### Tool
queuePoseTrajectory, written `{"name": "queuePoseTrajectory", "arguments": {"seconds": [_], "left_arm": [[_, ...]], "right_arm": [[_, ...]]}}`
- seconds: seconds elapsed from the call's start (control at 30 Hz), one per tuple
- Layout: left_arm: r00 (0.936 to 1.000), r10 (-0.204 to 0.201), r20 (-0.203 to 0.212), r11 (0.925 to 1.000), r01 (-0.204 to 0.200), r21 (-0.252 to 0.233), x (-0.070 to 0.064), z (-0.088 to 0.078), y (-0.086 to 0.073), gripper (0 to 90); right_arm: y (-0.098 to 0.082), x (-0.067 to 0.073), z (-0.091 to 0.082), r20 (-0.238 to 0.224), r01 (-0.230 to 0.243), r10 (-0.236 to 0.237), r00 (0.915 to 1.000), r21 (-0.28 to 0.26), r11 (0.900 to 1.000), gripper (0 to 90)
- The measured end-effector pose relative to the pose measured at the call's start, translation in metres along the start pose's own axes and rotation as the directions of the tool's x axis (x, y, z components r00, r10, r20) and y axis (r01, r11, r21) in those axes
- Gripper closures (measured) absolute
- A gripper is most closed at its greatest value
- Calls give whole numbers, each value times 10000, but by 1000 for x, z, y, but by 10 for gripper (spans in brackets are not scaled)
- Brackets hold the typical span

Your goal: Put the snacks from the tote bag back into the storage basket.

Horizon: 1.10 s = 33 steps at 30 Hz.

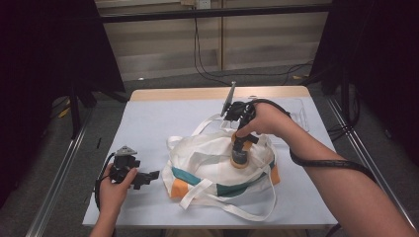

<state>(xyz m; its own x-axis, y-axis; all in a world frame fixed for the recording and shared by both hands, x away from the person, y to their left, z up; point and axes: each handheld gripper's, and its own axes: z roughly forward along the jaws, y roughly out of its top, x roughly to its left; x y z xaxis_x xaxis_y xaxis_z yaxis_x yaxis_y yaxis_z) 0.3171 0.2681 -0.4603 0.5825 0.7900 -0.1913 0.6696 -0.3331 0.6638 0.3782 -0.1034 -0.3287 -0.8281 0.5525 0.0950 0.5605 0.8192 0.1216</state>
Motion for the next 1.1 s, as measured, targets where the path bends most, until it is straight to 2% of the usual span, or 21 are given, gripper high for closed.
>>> {"name": "queuePoseTrajectory", "arguments": {"seconds": [0.5,0.57,0.87,0.9,1.1], "left_arm": [[10000,-7,53,10000,7,25,-1,-1,0,51],[10000,-9,55,10000,9,78,0,-1,0,52],[10000,-32,80,10000,32,33,1,-1,0,51],[10000,-1,-22,10000,1,-12,1,-1,0,51],[10000,-54,55,10000,54,41,1,-1,0,52]], "right_arm": [[4,-2,-18,-220,31,-28,9998,147,9999,304],[4,-3,-21,-306,-126,129,9994,117,9999,304],[6,-7,-30,-503,-186,193,9985,145,9997,304],[6,-8,-31,-478,-126,134,9988,171,9998,304],[9,-10,-34,-472,-116,125,9988,198,9997,304]]}}
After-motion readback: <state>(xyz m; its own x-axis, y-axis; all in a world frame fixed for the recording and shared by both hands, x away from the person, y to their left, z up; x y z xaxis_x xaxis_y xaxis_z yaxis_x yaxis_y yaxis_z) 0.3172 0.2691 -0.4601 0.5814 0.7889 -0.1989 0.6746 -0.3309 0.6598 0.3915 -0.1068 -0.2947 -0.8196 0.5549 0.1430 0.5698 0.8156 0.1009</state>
